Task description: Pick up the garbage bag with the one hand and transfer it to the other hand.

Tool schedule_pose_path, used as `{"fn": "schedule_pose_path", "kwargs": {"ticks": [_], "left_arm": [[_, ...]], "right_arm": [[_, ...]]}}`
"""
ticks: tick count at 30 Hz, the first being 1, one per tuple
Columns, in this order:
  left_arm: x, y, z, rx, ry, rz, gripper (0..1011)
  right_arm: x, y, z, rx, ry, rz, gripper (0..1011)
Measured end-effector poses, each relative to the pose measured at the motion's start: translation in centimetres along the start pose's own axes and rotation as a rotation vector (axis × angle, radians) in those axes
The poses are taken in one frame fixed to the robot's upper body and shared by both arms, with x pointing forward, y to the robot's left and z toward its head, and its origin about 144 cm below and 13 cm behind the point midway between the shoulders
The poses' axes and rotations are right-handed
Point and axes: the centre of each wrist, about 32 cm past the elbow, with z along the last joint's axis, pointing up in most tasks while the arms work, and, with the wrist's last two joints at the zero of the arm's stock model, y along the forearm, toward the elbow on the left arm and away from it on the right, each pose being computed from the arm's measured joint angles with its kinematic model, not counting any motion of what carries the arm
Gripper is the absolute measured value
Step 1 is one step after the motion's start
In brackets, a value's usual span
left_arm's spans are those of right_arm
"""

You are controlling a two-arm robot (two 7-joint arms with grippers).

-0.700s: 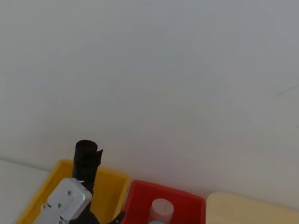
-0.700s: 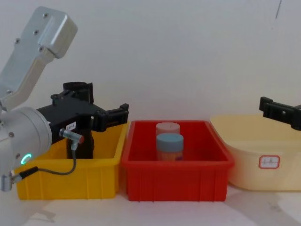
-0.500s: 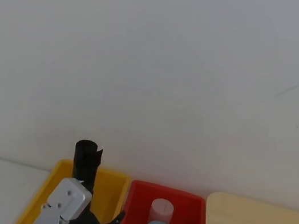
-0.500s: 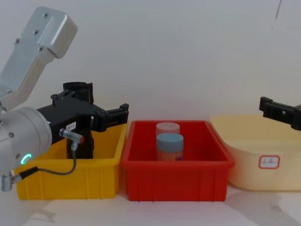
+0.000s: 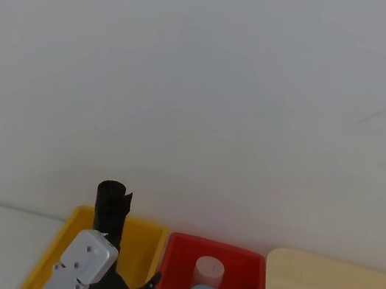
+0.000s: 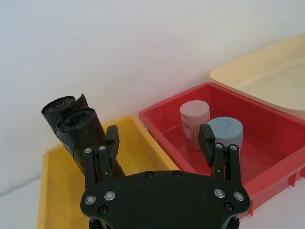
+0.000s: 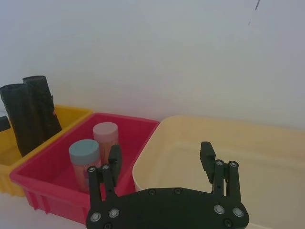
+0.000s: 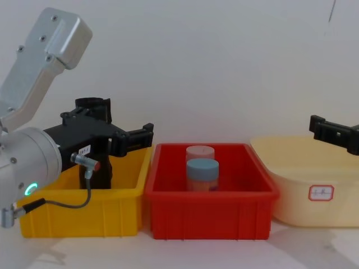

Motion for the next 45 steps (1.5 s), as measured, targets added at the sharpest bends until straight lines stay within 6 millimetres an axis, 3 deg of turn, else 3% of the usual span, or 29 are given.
{"fn": "schedule_pose_path", "kwargs": {"ticks": [28,45], "left_arm": [[2.7,2.7,-1.3,-0.044,0.066,0.090,1001],[4.8,1.4,-2.8,-0.083,0.135,0.076,1001]], "right_arm": [[0.0,0.0,0.0,0.000,0.000,0.000,1000],[0.0,0.0,0.0,0.000,0.000,0.000,999]]}}
